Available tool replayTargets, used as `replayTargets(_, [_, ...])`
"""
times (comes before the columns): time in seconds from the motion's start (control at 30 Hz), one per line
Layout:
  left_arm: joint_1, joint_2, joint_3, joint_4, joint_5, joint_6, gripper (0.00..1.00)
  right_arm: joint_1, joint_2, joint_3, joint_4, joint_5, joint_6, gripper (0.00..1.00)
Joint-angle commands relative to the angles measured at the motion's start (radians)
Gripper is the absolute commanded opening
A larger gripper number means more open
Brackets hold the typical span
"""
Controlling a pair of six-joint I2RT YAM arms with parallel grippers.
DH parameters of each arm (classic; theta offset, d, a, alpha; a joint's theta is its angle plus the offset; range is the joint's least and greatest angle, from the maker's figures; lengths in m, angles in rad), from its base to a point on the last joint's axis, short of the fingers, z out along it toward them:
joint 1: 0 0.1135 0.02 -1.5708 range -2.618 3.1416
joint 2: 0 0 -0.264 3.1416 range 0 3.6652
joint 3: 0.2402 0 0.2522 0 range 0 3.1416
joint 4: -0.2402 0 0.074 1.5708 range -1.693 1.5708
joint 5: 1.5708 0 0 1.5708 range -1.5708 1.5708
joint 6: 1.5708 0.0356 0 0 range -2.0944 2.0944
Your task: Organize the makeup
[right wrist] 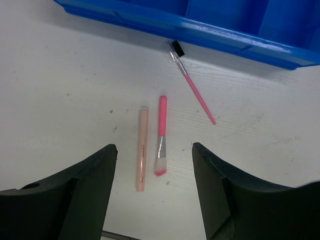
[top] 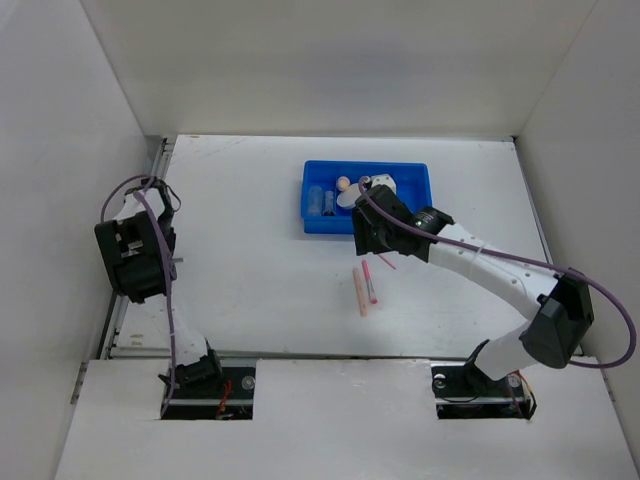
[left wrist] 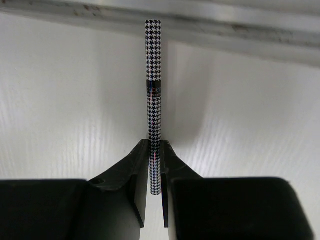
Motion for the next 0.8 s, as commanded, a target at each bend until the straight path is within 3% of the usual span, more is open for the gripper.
replayTargets(0.0, [-0.087, -0.014, 0.065, -0.029, -0.032, 0.061, 0.0, 0.011, -0.002, 0.042, 0.008, 0.009, -0.007, 0.68])
replayTargets(0.4, [-0.338, -0.046, 0.122, -0.005, -0.054, 0.208, 0.0, -0.022, -0.056, -0.002, 0.017, 0.053, 0.023, 0.68])
replayTargets(0.53, [-0.427, -0.065, 0.158, 0.028, 0.013, 0.375, 0.0, -0.112, -0.126, -0.074, 0.077, 0.018, 0.046, 0.68])
replayTargets(0.77, [-0.587, -0.134, 0.288, 0.003, 0.05, 0.618, 0.0, -0.452, -0.252, -0.145, 0.158, -0.218, 0.046, 0.68])
